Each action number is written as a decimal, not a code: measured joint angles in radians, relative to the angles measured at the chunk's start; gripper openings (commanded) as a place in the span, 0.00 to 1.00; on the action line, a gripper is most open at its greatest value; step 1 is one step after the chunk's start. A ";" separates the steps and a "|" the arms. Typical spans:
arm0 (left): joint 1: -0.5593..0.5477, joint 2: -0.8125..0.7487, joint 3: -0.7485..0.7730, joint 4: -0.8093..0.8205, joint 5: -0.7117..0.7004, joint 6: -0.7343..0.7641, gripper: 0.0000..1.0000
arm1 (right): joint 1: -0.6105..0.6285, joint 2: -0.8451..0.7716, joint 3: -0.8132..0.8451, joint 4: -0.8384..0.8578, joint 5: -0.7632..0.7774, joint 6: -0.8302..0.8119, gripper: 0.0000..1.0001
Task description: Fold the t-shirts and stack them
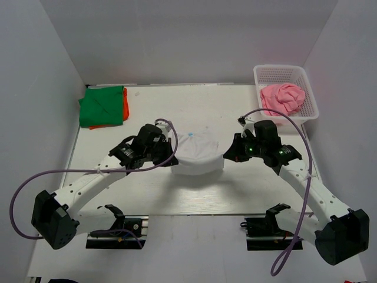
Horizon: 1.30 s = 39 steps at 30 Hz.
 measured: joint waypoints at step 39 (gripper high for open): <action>0.149 0.805 0.692 -0.017 -0.496 0.056 0.00 | -0.146 0.796 0.553 0.172 0.027 0.001 0.00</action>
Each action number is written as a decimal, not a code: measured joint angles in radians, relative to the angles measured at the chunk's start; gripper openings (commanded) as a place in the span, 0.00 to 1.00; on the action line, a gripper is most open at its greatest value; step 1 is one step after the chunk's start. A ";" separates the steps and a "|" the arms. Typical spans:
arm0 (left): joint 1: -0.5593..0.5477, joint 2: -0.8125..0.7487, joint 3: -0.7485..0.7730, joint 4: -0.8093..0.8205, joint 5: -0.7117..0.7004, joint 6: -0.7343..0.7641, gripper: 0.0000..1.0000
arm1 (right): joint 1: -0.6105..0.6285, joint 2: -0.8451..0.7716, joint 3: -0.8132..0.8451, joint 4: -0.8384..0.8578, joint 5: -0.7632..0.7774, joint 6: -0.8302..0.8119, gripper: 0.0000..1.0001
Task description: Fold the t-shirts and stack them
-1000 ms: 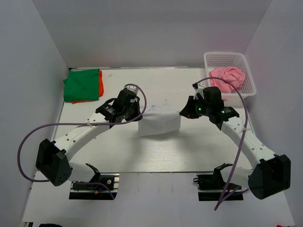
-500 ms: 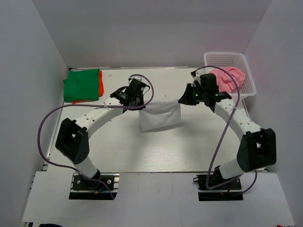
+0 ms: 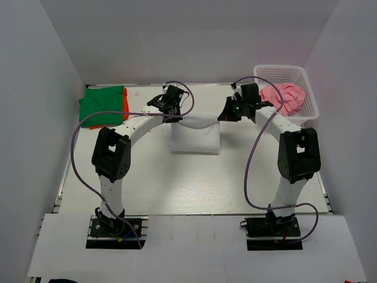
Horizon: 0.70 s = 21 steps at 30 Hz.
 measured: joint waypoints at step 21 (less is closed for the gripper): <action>0.098 0.162 0.119 0.100 0.129 0.125 1.00 | -0.059 0.128 0.092 0.068 -0.044 0.030 0.90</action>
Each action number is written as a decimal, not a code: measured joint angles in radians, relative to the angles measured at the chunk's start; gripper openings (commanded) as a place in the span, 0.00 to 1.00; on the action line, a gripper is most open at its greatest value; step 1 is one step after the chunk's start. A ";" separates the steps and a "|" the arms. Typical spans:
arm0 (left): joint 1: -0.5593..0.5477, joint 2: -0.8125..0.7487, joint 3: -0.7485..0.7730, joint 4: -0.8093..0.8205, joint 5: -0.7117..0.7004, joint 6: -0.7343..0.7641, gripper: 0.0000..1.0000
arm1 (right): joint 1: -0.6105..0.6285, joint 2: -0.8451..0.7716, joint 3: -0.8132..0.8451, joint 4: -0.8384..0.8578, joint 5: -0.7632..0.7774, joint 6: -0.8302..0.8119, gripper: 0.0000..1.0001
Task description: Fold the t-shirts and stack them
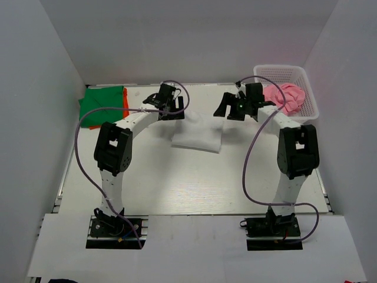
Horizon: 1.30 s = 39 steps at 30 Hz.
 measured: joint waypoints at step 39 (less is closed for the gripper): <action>-0.045 0.072 -0.076 0.077 0.041 0.122 0.00 | -0.028 -0.534 -0.483 -0.006 0.204 -0.009 0.90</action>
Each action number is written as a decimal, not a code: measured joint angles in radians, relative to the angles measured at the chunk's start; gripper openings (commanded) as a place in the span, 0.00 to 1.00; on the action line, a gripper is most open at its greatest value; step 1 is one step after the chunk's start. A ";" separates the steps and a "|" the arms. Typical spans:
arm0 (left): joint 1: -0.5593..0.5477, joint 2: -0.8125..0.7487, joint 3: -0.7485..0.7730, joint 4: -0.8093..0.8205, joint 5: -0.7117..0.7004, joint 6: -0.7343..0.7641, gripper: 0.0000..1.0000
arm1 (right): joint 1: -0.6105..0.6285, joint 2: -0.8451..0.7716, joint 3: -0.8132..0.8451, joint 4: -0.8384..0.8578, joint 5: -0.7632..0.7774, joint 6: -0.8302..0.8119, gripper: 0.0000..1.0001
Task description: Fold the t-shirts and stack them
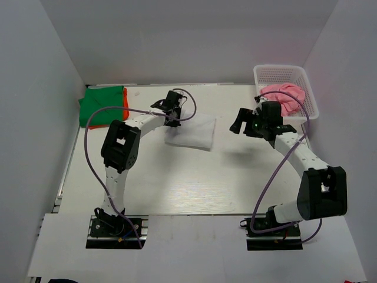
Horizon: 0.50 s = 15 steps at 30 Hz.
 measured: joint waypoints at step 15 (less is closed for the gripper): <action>0.126 -0.207 0.033 -0.106 -0.350 0.293 0.00 | -0.006 -0.054 -0.032 0.026 0.048 -0.018 0.90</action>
